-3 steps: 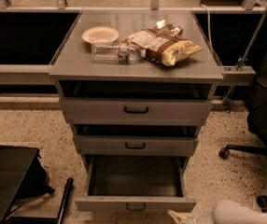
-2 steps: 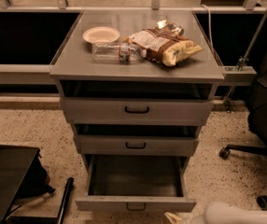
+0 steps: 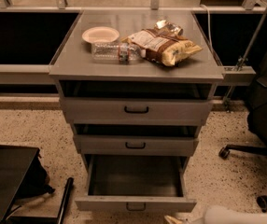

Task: Close bottom drawer

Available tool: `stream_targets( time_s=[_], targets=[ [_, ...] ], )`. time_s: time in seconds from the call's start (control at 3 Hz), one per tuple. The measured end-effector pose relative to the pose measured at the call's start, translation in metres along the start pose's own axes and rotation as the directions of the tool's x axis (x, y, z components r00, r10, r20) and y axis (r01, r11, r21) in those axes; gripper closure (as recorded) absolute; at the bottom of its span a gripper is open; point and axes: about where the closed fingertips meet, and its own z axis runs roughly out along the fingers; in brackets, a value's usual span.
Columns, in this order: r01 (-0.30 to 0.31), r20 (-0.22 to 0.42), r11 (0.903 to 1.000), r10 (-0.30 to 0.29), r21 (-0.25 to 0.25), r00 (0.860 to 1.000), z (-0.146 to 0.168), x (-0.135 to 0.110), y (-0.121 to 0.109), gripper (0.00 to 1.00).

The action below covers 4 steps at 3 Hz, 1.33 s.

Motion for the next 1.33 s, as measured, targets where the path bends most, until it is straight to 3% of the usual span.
stream_targets(
  time_s=[0.33, 0.67, 1.0, 1.33],
  targets=[
    [-0.022, 0.092, 0.9997, 0.021, 0.014, 0.996, 0.016, 0.033, 0.007, 0.00],
    [-0.050, 0.207, 0.9979, 0.040, 0.041, 0.977, 0.042, 0.075, 0.020, 0.00],
    [-0.076, 0.305, 0.9930, 0.045, 0.091, 0.951, 0.083, 0.123, 0.000, 0.00],
    [-0.075, 0.304, 0.9930, 0.044, 0.091, 0.952, 0.082, 0.123, 0.000, 0.00]
  ],
)
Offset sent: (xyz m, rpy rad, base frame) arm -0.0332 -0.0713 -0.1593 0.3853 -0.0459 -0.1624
